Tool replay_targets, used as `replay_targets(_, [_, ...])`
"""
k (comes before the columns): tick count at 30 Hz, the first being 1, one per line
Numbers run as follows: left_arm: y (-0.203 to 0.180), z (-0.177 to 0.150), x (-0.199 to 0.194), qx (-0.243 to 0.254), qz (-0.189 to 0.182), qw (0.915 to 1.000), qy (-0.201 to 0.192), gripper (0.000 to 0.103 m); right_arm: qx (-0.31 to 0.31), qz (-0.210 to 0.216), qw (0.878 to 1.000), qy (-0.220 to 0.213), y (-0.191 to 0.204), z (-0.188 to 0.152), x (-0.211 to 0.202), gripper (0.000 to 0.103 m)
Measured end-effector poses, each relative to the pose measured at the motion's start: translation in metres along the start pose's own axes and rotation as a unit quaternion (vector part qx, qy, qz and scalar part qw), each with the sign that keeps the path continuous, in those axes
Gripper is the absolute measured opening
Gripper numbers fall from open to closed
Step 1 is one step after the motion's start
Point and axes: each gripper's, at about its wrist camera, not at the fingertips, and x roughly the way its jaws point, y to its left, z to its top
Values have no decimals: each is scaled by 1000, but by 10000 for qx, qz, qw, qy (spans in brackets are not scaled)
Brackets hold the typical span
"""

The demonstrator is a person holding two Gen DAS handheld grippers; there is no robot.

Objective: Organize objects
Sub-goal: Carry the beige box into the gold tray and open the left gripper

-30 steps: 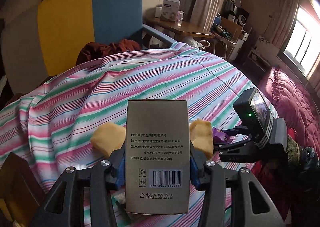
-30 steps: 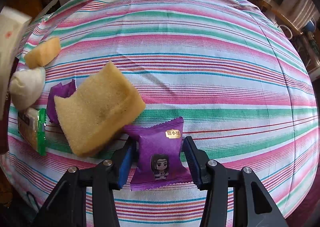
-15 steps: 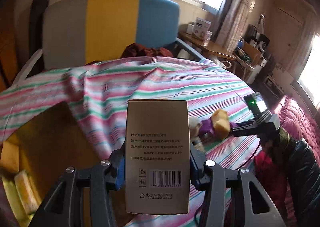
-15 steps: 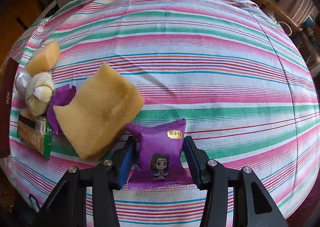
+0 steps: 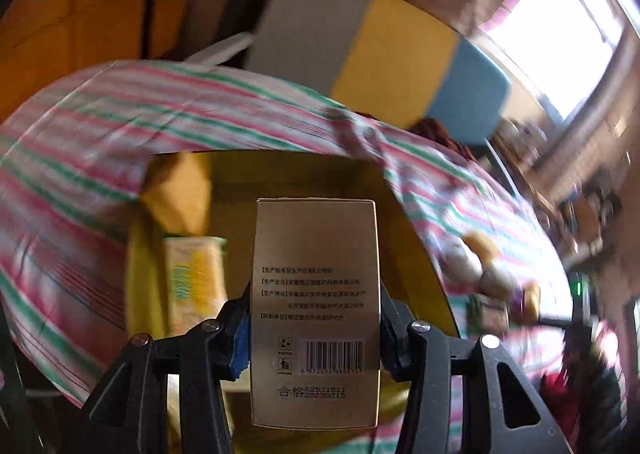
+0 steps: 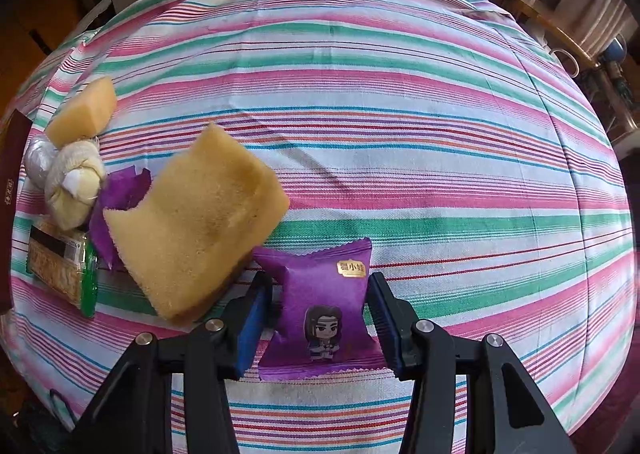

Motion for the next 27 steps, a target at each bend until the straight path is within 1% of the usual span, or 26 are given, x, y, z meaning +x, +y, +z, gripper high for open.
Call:
replay_targets(5, [26, 29, 24, -453, 36, 9989, 143, 50, 28, -46, 10000, -13, 5, 0, 1, 50])
replay_targets(6, [27, 34, 31, -497, 103, 9985, 183, 50, 36, -55, 10000, -16, 5, 0, 2, 50])
replay_targets(12, [25, 60, 76, -305, 493, 9978, 323, 50, 64, -98, 9999, -29, 8, 0, 4, 50])
replay_targets(18, [39, 69, 120, -237, 940, 9930, 669, 50, 73, -157, 9998, -42, 11, 1, 7, 50])
replay_targets(20, [46, 70, 133, -309, 1005, 9915, 763, 50, 75, -155, 9998, -41, 11, 2, 9, 50])
replay_targets(23, [52, 68, 141, -349, 1120, 9901, 768, 51, 78, -163, 9998, -44, 12, 2, 10, 50])
replay_targets(27, [54, 66, 143, -375, 1101, 9898, 816, 53, 83, -167, 9998, -49, 11, 2, 9, 50])
